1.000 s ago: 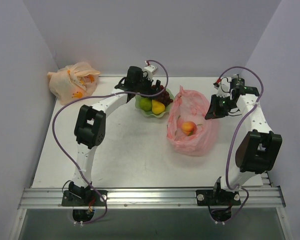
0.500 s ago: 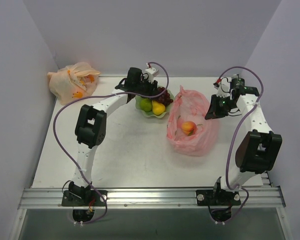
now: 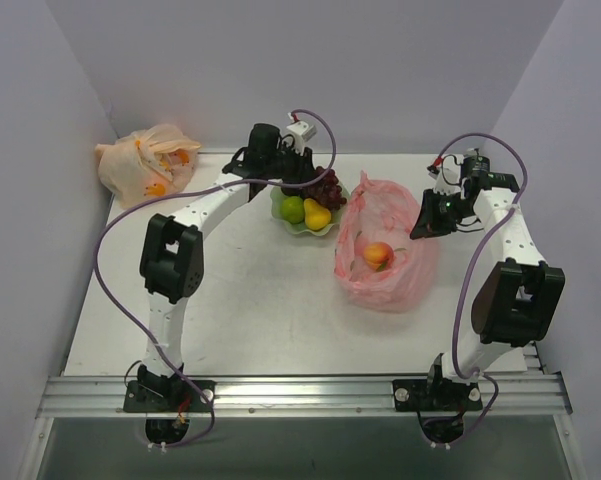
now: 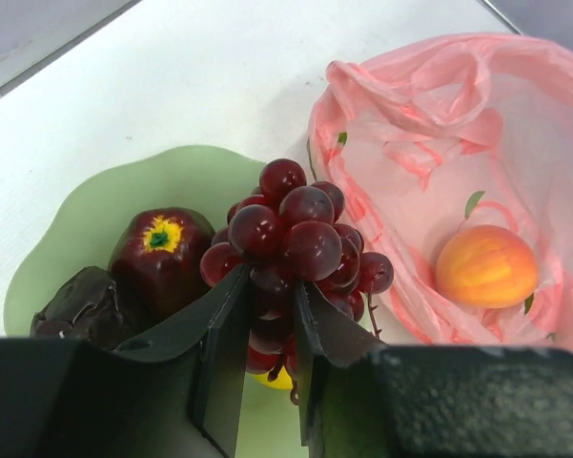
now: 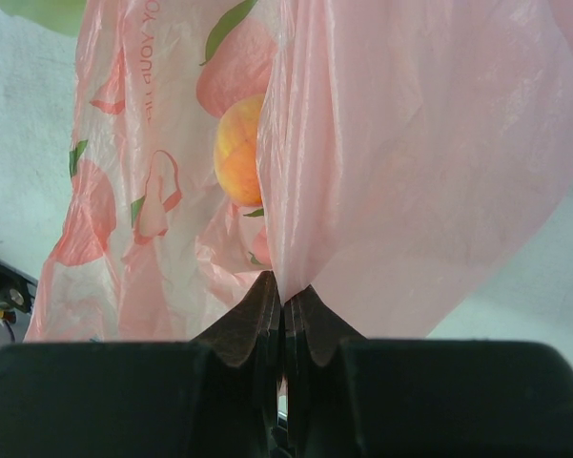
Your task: Place the fake fruits into the plastic bag and tie a complex knot
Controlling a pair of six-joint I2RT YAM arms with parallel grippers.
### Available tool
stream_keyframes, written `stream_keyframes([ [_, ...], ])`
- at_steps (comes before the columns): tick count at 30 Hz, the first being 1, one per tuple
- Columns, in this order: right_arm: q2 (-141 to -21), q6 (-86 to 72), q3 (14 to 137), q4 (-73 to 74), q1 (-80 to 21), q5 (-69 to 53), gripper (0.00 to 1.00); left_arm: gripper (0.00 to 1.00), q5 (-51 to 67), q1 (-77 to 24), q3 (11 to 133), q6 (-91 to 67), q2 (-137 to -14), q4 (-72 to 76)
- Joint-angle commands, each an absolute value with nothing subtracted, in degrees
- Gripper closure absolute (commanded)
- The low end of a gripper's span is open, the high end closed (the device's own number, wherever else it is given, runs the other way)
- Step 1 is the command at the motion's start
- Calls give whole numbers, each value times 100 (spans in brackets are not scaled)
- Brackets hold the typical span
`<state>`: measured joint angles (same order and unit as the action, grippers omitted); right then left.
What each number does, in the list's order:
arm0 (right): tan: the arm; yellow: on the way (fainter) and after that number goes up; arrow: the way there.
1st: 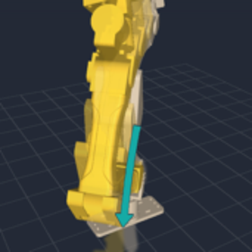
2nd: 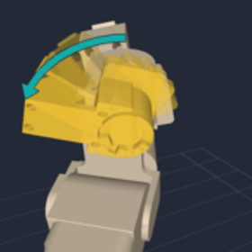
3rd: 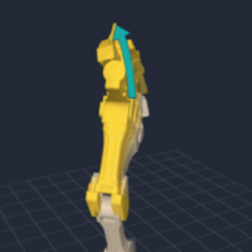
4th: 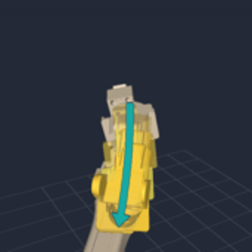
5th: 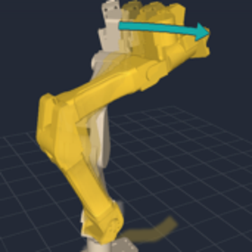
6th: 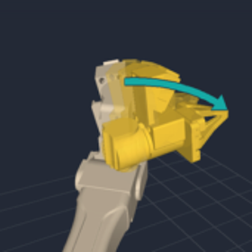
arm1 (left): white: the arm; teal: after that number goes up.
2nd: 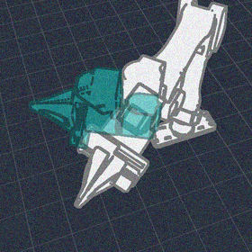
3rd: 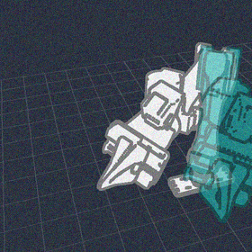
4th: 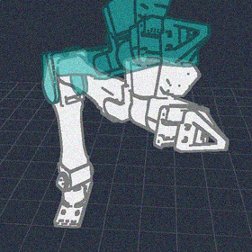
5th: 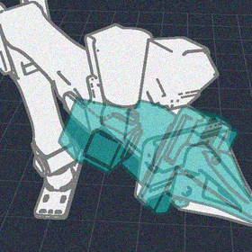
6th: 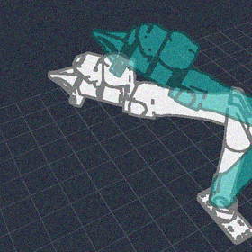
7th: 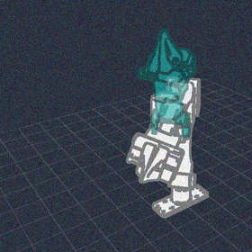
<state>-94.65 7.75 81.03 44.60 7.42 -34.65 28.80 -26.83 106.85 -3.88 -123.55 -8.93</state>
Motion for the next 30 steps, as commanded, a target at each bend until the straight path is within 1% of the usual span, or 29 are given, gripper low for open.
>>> stream_keyframes([
  [1,-9545,800,8165,4667,738,-3586,100,93,3111,-2672,10837,-536,-11909,-756],
  [3,-9545,791,8165,4676,738,-3586,100,94,3129,-2672,10846,-554,-11883,-747],
  [15,-9589,773,8235,4676,729,-3638,100,94,3726,-2768,11092,-1204,-11409,-615],
  [22,-9624,773,8262,4658,721,-3674,100,94,3902,-3093,11188,-1459,-11154,-572],
  [30,-9580,773,8253,4658,729,-3761,100,94,4069,-3708,11136,-1758,-10986,-422],
])
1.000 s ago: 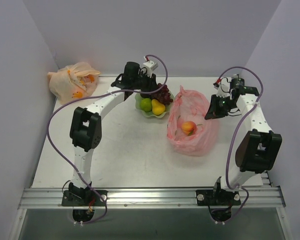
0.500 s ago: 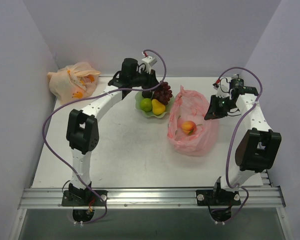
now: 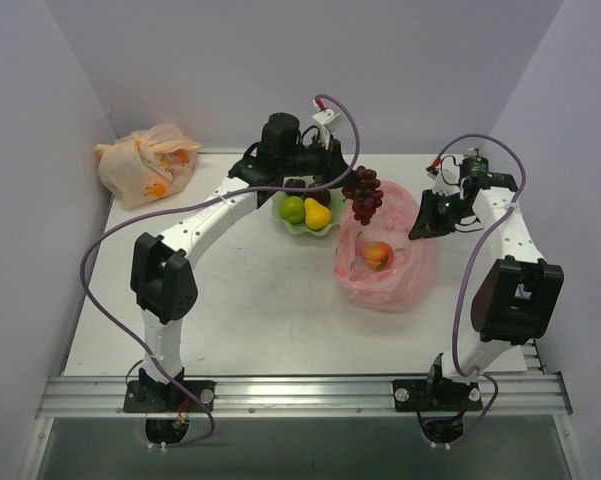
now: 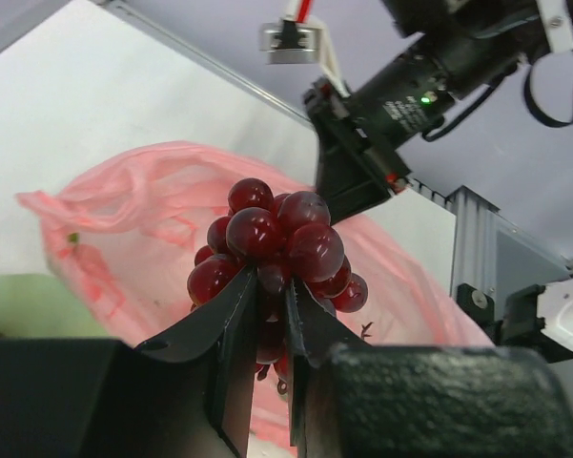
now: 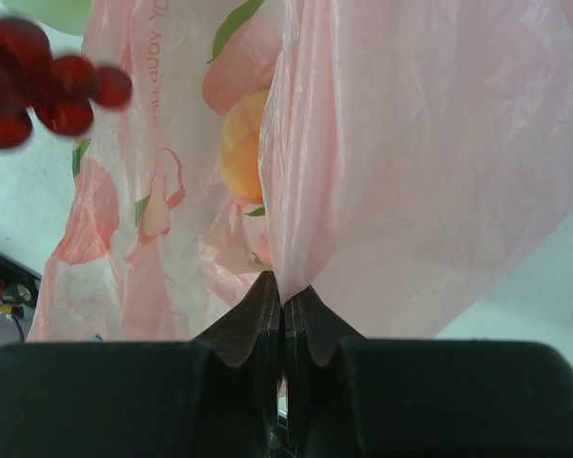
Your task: Place the fake fruits into the plastic bag and tie a complex knot
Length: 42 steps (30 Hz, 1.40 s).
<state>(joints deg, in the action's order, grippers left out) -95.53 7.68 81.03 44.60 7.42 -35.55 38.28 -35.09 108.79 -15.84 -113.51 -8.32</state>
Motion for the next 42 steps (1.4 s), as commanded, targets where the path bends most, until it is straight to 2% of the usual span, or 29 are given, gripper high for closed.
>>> stream_keyframes([
  [1,-9545,773,8270,4650,738,-3779,100,95,4069,-3770,11023,-1758,-10986,-396],
  [6,-9483,791,8244,4658,782,-3832,100,94,3929,-4051,10636,-1801,-11135,-413],
  [13,-9404,896,8104,4658,791,-3858,100,78,3454,-4219,10090,-1653,-11662,-421],
  [14,-9396,896,8104,4658,791,-3867,100,72,3376,-4227,10072,-1618,-11715,-431],
  [16,-9396,905,8086,4658,791,-3893,100,71,3287,-4228,10090,-1556,-11856,-457],
  [20,-9439,905,8068,4650,782,-3937,100,54,3261,-4271,10274,-1380,-11953,-650],
  [21,-9448,905,8077,4649,782,-3964,100,43,3278,-4306,10361,-1258,-11953,-720],
  [25,-9510,914,8103,4649,782,-4052,100,32,3270,-4526,10590,-704,-11918,-1422],
  [28,-9527,949,8112,4649,773,-4087,100,24,3366,-4457,10407,-825,-11673,-1355],
  [34,-9536,1142,8121,4623,616,-3956,100,16,3130,-3693,9590,-1328,-10699,-493],
  [38,-9598,1370,8174,4623,361,-3430,100,16,2323,-3254,9457,-837,-10398,-843],
  [42,-9519,1634,8121,4553,53,-2788,100,15,2127,-2954,9344,-432,-10476,-1274],
])
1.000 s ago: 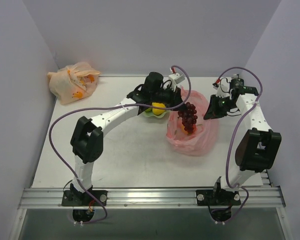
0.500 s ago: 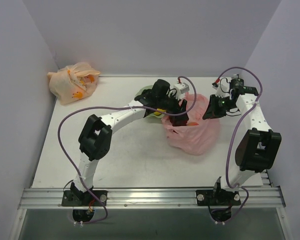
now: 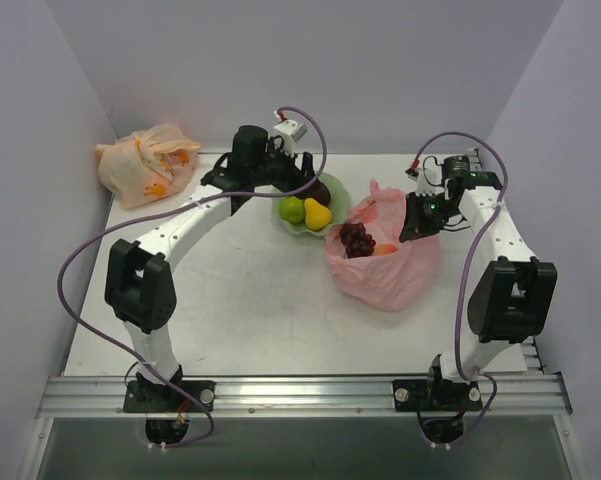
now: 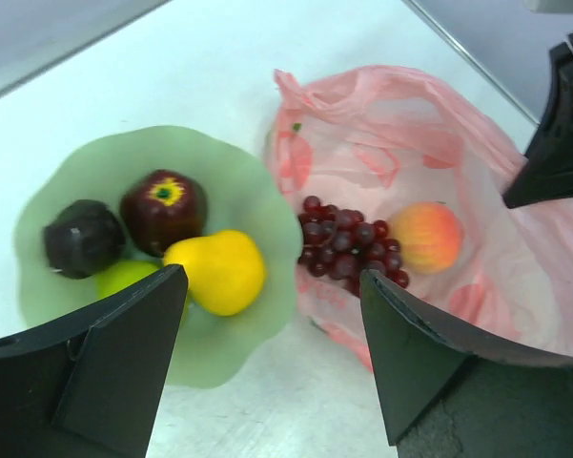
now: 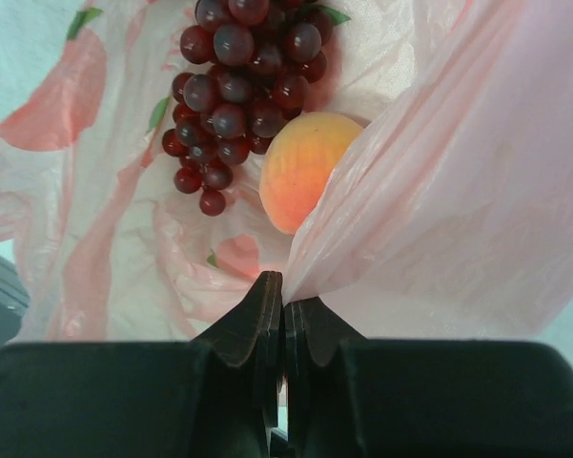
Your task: Place the fake fruits into the plastic bag and tie a complex knot
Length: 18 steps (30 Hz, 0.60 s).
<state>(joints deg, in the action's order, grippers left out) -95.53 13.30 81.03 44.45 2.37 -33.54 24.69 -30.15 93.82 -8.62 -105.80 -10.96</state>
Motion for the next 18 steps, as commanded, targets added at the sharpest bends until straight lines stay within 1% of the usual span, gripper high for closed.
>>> stream_keyframes([
  [1,-9492,1713,8112,4509,1,-2682,100,15,2257,-2901,9291,-431,-10485,-1274],
  [5,-9536,1854,8261,4447,-228,-2321,100,21,3364,-2918,8694,-675,-10284,-889],
  [7,-9659,1889,8384,4447,-229,-2189,100,23,3882,-3215,8142,-695,-10038,-554],
  [9,-9808,1942,8604,4465,-229,-2075,100,24,3946,-3593,7902,-344,-9897,-693],
  [10,-9852,1960,8683,4465,-229,-2048,100,25,3998,-3995,7719,-221,-9870,-747],
  [11,-9887,1960,8805,4465,-229,-2048,100,25,3982,-4182,7647,-107,-9861,-764],
  [13,-9975,1951,8929,4456,-229,-2039,100,26,3929,-4725,7524,-123,-9940,-660],
  [18,-10107,1872,9237,4456,-229,-2127,100,27,3517,-5483,7874,-605,-10510,-89],
])
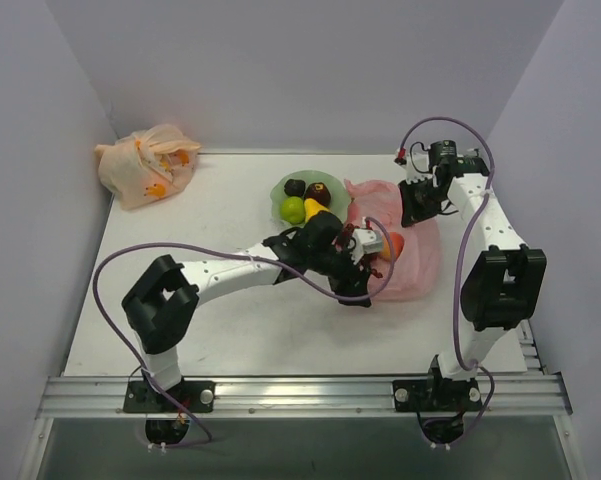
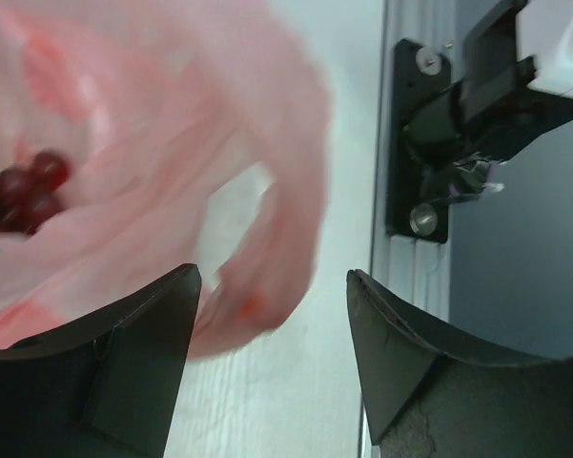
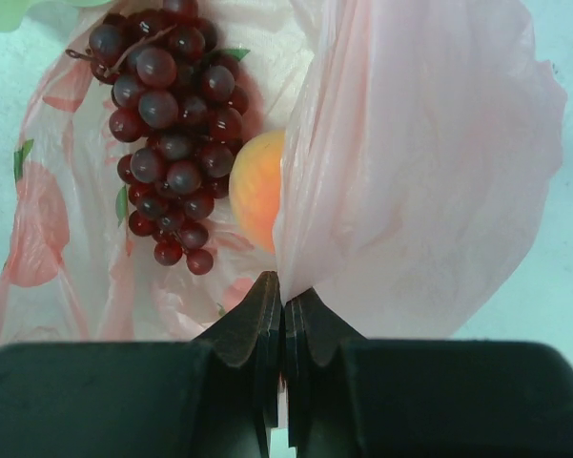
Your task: Place the fake fruits into the plastic bag and tie a complex knot
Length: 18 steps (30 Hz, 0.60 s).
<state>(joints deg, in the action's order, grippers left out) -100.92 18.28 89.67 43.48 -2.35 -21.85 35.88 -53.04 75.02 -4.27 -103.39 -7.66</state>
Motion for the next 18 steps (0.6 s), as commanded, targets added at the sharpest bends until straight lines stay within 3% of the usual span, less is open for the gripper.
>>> stream_keyframes([
  [1,-10107,1872,9237,4456,-229,-2136,100,27,3437,-5545,7953,-720,-10590,121],
  [5,-9994,1933,9062,4456,-220,-2127,100,20,3182,-5450,8226,-1011,-10670,71],
  [10,-9660,2074,8684,4421,-255,-2381,100,15,3076,-4598,7824,-897,-9863,-185],
  [18,-9650,2223,8578,4263,-439,-2233,100,6,3023,-3271,8190,526,-9658,-807],
])
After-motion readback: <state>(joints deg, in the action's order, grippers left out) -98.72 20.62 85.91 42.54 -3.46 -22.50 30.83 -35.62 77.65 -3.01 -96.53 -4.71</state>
